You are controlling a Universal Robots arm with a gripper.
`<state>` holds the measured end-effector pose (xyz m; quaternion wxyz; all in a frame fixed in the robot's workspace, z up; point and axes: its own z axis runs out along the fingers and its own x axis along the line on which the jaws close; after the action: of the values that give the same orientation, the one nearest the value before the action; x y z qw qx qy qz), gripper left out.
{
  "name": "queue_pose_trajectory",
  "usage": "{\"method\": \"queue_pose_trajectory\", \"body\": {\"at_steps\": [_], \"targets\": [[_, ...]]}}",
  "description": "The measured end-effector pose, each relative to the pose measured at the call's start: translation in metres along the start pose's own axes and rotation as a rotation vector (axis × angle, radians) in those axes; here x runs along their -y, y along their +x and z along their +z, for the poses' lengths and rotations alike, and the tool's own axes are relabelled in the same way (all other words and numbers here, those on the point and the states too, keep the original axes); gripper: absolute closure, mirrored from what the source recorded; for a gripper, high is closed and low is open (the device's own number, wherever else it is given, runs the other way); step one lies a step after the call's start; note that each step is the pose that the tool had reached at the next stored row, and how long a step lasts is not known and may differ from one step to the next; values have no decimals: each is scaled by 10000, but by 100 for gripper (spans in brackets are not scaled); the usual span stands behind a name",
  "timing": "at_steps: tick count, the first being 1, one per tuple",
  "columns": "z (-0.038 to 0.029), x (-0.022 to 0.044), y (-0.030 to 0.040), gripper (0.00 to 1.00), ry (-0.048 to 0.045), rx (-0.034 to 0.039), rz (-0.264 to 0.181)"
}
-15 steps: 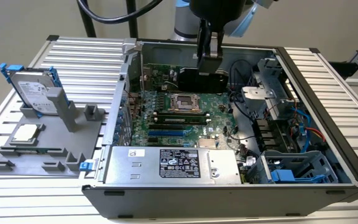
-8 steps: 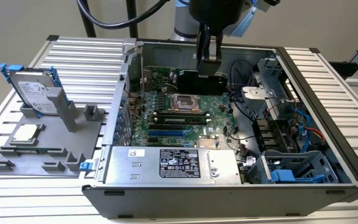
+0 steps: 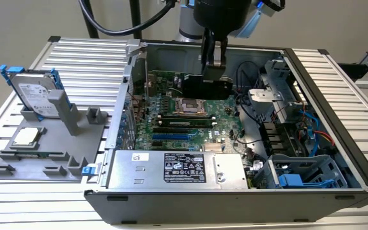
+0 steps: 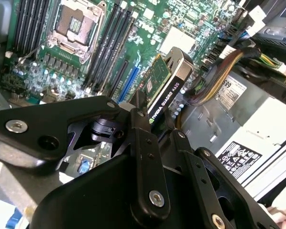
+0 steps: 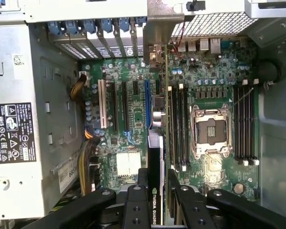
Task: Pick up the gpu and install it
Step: 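Insert the gpu into the slot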
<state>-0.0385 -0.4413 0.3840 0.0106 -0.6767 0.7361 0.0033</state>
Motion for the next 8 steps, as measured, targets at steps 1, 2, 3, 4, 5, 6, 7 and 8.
{"method": "queue_pose_trajectory", "body": {"at_steps": [1,2,3,4,5,6,7,8], "targets": [[10,0,-2,100,0,2,0],[17,0,-4,100,1,2,0],[22,0,-4,100,1,2,0],[22,-1,-4,100,1,1,0],[22,-1,-4,100,1,0,0],[22,-1,-4,100,1,0,0],[22,-1,-4,100,1,-2,0],[22,-1,-4,100,1,-2,0]]}}
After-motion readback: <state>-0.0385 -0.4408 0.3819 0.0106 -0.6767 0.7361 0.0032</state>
